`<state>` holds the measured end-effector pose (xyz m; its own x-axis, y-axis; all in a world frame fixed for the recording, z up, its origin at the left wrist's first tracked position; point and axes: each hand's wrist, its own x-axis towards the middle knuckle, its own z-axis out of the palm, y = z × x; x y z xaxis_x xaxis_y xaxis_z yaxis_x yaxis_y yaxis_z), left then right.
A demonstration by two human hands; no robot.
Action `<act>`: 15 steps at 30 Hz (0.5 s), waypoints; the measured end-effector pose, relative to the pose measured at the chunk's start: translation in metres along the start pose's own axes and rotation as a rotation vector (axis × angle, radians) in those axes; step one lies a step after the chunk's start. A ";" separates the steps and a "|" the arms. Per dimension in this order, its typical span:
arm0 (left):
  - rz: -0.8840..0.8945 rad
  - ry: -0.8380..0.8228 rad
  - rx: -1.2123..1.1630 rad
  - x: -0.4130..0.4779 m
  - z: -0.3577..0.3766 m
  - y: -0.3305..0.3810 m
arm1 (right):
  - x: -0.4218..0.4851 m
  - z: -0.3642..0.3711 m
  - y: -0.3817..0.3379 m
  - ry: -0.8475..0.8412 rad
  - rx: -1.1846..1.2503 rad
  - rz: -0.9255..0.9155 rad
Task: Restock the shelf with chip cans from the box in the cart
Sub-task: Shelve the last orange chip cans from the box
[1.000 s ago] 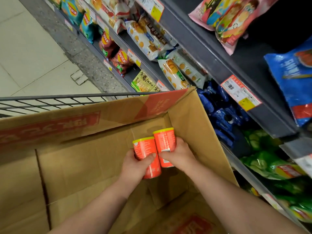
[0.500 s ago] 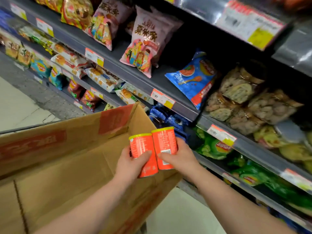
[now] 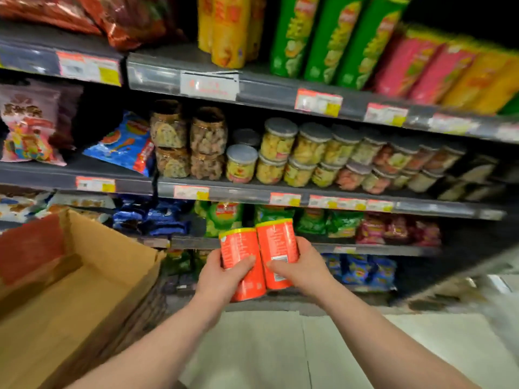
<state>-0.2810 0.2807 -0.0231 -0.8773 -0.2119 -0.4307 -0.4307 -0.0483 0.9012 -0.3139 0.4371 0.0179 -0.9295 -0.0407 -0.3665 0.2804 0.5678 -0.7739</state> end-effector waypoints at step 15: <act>0.135 -0.481 0.106 -0.130 0.219 0.020 | -0.170 -0.199 0.126 0.421 0.232 0.091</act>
<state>-0.2222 0.5208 0.0400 -0.9141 0.2652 -0.3067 -0.3038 0.0532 0.9513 -0.1683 0.6788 0.0854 -0.9017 0.3633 -0.2345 0.3662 0.3533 -0.8609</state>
